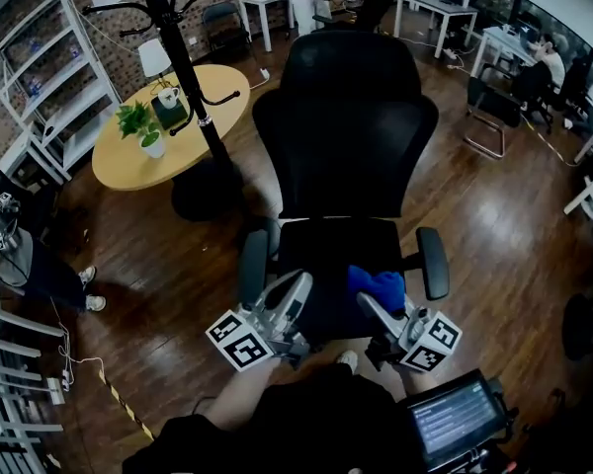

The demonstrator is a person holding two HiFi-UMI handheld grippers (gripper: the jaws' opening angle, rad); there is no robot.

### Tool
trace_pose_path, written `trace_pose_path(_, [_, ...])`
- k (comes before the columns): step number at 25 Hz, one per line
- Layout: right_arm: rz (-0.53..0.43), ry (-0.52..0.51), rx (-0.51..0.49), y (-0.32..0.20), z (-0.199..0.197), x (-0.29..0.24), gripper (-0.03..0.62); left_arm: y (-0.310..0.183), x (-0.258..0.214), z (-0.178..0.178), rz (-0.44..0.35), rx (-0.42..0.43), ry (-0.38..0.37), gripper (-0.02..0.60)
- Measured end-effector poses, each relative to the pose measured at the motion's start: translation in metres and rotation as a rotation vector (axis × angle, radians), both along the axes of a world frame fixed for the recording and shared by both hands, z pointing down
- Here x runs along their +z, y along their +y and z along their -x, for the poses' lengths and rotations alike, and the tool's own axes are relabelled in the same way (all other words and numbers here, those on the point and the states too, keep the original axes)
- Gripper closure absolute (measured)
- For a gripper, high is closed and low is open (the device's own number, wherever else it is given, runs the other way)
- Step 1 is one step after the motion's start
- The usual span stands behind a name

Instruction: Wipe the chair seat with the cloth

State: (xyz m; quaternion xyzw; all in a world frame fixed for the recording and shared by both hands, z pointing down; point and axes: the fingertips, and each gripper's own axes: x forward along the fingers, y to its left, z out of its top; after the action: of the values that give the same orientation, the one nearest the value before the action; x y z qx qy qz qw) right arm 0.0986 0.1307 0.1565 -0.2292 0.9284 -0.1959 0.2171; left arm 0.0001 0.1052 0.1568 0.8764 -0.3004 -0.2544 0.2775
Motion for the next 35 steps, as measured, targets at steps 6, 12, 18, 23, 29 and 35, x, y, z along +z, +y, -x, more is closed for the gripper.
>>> trace_pose_path(6, [0.031,0.025,0.064,0.061,0.036,0.016,0.545,0.056,0.001,0.023,-0.004,0.084,0.02,0.588])
trace_pose_path(12, [0.026,-0.004,0.061,0.108,0.044,0.012,0.545,0.106,0.006,0.035,0.017,0.087,0.046,0.588])
trace_pose_path(18, [0.02,-0.045,0.044,0.124,0.023,0.007,0.545,0.13,0.006,0.031,0.007,0.034,0.044,0.588])
trace_pose_path(23, [0.02,-0.043,0.036,0.138,-0.001,0.002,0.546,0.144,0.001,0.0,-0.02,0.041,0.037,0.588])
trace_pose_path(29, [-0.007,-0.057,0.037,0.145,-0.008,-0.009,0.545,0.152,-0.001,-0.011,-0.019,0.053,0.032,0.588])
trace_pose_path(35, [-0.025,-0.061,0.041,0.153,-0.011,-0.01,0.546,0.158,0.0,-0.015,-0.023,0.058,0.028,0.588])
